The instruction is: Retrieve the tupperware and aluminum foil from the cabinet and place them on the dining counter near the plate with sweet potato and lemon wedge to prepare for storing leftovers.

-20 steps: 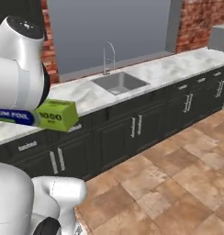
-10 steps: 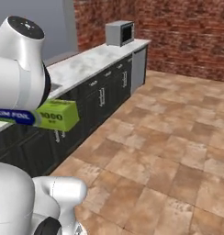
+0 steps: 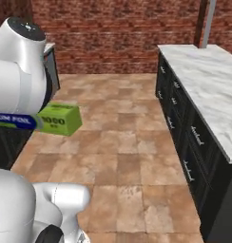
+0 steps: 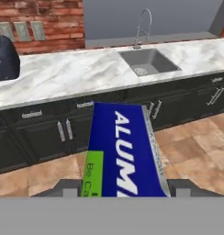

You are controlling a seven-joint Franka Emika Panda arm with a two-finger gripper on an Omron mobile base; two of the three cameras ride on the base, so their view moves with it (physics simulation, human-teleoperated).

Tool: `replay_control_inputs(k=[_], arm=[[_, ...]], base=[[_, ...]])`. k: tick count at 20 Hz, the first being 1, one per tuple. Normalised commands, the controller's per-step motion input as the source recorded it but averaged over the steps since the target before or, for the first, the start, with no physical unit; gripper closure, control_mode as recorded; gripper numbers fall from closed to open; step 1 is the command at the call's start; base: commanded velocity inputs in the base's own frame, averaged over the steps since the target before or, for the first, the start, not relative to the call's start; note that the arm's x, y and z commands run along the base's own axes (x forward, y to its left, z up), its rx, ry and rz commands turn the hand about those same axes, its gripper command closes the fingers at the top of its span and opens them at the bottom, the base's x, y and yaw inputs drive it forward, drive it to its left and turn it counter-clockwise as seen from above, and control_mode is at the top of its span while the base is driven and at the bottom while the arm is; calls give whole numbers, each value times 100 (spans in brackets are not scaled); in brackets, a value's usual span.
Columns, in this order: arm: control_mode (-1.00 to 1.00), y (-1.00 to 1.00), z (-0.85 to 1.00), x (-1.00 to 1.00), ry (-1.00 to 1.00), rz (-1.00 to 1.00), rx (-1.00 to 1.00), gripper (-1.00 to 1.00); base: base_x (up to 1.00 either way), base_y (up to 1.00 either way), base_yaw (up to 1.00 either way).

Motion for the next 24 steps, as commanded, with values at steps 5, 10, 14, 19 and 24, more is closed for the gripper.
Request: replay_control_inputs(k=[5,10,14,19,24], arm=[[100,0,0,0,0,0,0,100],[100,0,0,0,0,0,0,100],[100,0,0,0,0,0,0,100],[100,0,0,0,0,0,0,100],[100,0,0,0,0,0,0,100]], base=[[42,-41,-72],[41,-71,-66],[53,-75,-61],[72,-65,-57],[85,-62,-53]])
